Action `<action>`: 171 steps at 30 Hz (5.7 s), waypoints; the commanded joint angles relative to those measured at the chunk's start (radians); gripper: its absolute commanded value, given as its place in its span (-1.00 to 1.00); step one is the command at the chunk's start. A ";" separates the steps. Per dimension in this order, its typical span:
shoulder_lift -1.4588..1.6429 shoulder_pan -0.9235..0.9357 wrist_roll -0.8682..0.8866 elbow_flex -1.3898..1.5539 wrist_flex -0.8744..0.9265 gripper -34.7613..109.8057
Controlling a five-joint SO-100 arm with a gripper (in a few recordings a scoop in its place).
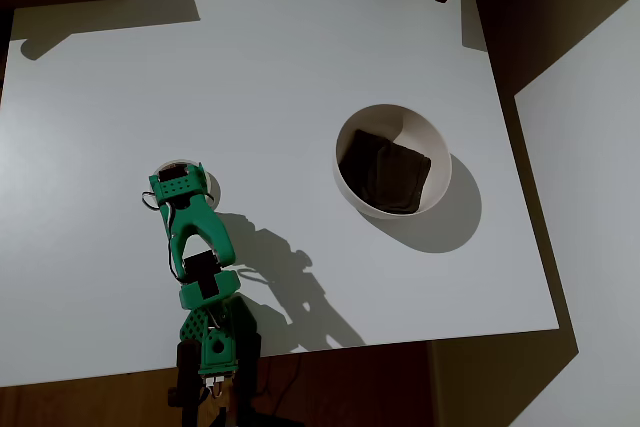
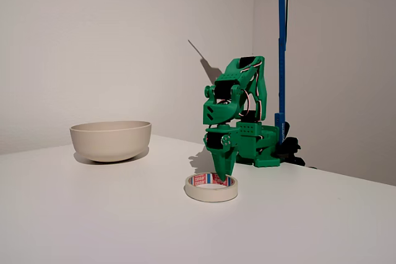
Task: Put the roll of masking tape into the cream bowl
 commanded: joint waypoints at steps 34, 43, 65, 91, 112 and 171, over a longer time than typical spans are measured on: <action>1.143 0.486 -0.126 -0.048 0.360 -0.63; 0.969 0.782 -0.149 -0.187 0.293 -0.63; -0.043 1.256 -0.141 -0.974 0.215 -0.64; -0.752 1.259 -0.161 -1.632 0.272 -0.64; -0.687 1.258 -0.084 -1.649 0.285 -0.43; 1.098 0.241 -0.209 -0.152 0.565 -0.63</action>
